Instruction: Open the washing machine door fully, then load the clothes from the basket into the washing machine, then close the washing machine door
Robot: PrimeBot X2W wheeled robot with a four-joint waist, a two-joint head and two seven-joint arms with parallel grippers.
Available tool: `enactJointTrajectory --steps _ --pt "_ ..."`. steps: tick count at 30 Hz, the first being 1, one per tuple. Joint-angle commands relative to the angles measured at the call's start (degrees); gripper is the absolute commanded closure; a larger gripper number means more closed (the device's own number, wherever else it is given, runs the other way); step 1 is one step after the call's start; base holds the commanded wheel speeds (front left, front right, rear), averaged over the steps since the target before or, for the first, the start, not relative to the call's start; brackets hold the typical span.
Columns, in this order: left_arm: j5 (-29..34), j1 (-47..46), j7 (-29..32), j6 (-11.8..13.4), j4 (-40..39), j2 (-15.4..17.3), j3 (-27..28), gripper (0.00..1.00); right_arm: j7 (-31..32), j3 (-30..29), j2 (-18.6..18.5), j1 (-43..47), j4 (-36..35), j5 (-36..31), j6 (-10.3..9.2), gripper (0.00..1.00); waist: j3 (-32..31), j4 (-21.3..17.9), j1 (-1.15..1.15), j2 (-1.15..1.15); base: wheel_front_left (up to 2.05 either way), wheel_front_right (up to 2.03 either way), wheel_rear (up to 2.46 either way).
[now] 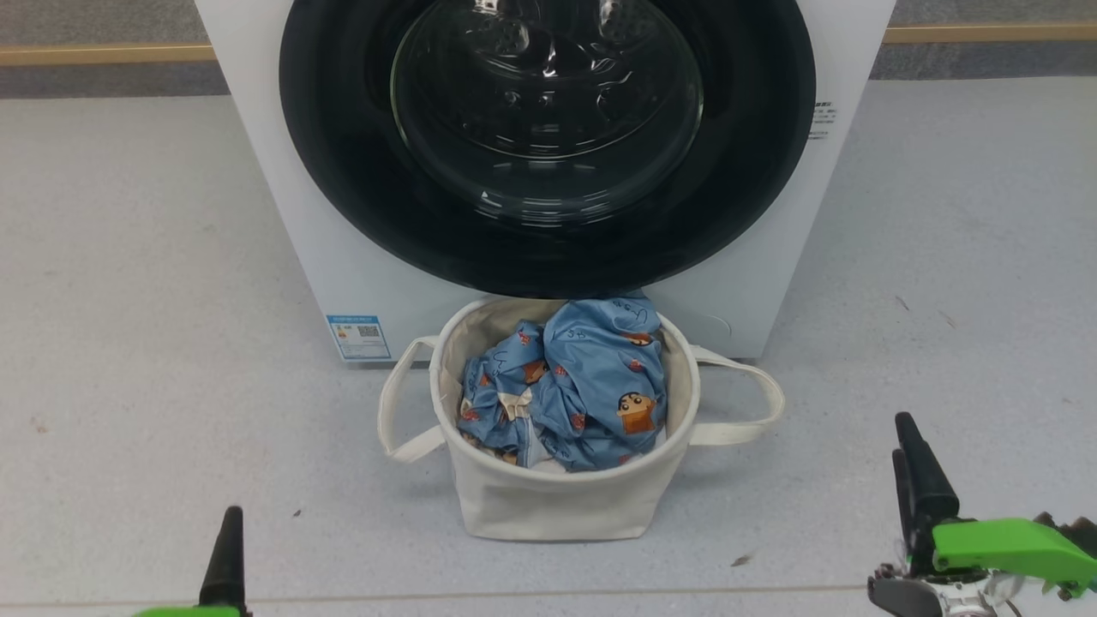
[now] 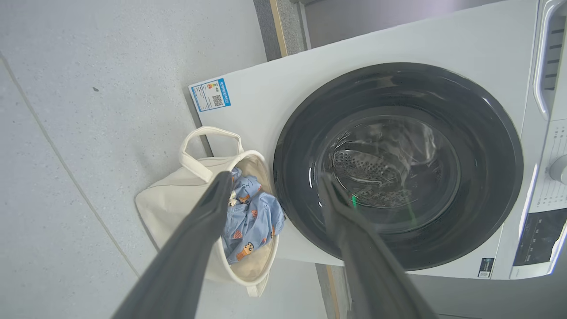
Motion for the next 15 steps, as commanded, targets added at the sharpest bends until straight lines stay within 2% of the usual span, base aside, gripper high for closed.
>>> enactJointTrajectory --steps 1,15 --pt "1.6 -3.2 -0.6 0.3 -2.6 1.8 0.0 0.00 -0.7 0.7 -0.3 -3.0 -2.2 -2.0 0.01 0.00 0.0 0.0 0.00 0.00 0.00 0.00 0.00" --pt "15.0 -5.4 -3.3 2.7 -4.0 6.8 -5.2 0.00 -3.1 4.0 -0.4 -4.8 -3.5 -18.0 0.02 0.00 -0.1 0.2 0.00 0.00 0.00 0.00 0.00"
